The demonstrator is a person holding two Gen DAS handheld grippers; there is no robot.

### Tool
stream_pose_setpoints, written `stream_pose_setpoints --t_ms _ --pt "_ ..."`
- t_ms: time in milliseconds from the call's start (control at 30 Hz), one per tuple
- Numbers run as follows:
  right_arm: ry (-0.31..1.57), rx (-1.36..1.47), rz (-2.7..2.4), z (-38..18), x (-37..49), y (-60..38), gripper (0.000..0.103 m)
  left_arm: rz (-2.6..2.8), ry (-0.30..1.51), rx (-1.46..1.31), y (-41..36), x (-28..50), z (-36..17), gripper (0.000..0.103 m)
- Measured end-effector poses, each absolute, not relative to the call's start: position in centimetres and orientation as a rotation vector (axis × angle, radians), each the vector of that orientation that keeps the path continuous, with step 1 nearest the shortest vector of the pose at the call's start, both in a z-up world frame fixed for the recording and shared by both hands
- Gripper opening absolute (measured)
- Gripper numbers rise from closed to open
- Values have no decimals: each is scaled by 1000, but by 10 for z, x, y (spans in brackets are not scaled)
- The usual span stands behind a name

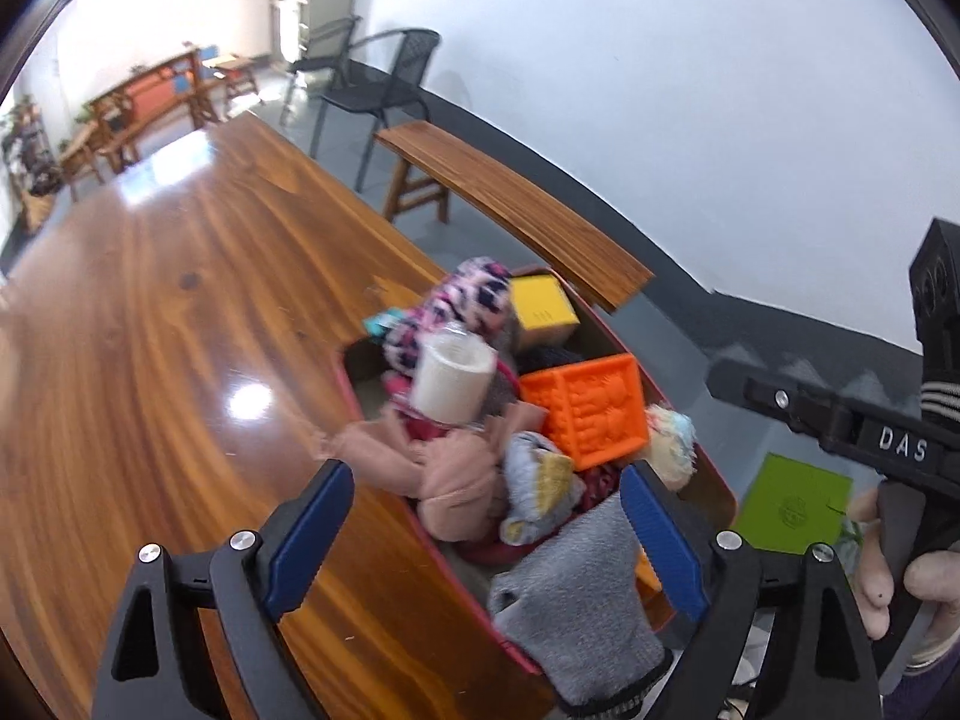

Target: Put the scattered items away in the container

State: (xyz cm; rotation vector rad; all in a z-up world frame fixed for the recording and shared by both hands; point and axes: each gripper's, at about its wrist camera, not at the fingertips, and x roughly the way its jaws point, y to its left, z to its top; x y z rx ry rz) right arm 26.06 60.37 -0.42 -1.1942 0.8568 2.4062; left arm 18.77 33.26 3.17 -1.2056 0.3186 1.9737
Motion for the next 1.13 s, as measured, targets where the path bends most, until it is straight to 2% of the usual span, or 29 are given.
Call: stream_pose_setpoints --t_ms 100,267,300,333,400,800,1133 --pt "805 -1227 2413 2 265 592 76 2074 318 -1185 313 189 47 92" --pt "691 -1246 2400 11 281 559 79 2038 181 -1246 285 195 50 92" --pt "689 -1254 2393 11 283 554 79 2021 157 -1269 282 197 47 94" --pt "693 -1267 2382 10 286 548 79 1990 140 -1298 279 198 44 103" --pt "688 -1286 2360 9 291 540 79 1957 127 -1310 278 203 43 103" --pt "704 -1253 2229 15 336 509 79 1815 149 -1298 274 239 49 103" --pt "718 -1216 2180 19 357 505 79 1903 243 -1082 273 263 73 103"
